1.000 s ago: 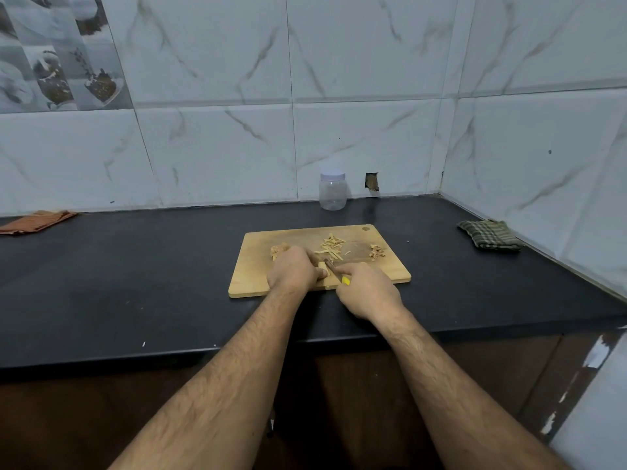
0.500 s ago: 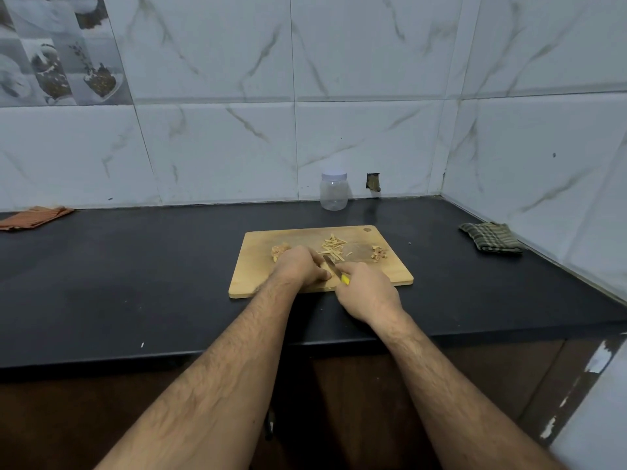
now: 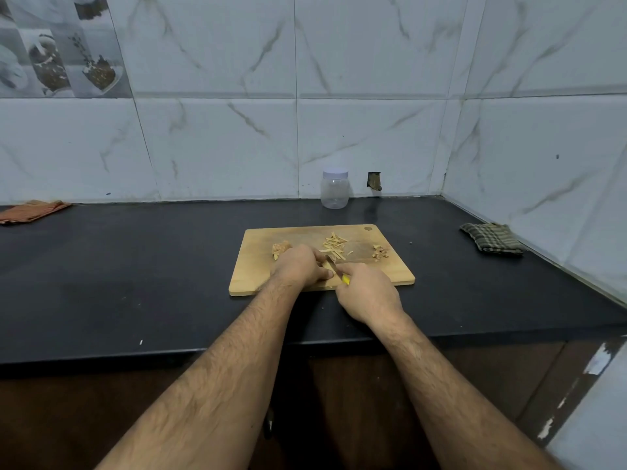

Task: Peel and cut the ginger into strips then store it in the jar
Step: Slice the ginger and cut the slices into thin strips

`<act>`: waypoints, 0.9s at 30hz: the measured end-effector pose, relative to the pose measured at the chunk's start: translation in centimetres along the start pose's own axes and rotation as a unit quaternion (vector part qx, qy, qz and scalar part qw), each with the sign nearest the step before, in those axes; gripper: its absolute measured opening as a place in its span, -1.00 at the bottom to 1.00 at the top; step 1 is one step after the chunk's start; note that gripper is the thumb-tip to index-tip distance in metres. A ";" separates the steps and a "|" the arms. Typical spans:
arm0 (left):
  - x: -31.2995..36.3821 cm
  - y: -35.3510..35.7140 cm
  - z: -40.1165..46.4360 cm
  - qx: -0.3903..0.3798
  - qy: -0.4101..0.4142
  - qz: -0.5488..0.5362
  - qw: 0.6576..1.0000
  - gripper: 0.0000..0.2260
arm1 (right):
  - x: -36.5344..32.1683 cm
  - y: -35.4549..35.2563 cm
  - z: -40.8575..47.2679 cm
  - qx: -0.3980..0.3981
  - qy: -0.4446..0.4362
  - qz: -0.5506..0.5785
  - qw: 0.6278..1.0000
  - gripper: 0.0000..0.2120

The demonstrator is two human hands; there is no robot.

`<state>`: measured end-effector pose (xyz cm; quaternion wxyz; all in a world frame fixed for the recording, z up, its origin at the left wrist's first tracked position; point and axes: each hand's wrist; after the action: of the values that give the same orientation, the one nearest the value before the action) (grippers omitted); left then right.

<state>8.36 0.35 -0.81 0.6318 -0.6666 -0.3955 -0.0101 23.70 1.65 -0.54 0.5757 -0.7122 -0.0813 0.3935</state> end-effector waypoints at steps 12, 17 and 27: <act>0.0 -0.2 0.2 -0.009 0.004 -0.002 1.000 -0.60 | -0.3 -0.1 0.0 -0.008 0.008 0.000 1.000 -0.54; -0.1 -0.2 0.3 -0.008 0.006 -0.004 1.000 -0.59 | -0.6 -0.3 0.2 -0.026 0.018 -0.015 0.999 -0.55; -0.1 -0.2 0.5 -0.001 -0.009 -0.008 1.000 -0.64 | -0.1 -0.8 -1.2 -0.056 0.018 -0.018 0.998 -0.54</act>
<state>7.99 0.68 -0.77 0.6278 -0.6639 -0.4061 -0.0093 24.73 0.95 0.22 0.5432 -0.7486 -0.1062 0.3651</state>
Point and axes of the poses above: each hand's wrist, its own z-axis towards the middle knuckle, its own y-axis out of the palm, x = y × z, and after that the axes turned 13 degrees about -x, right-handed
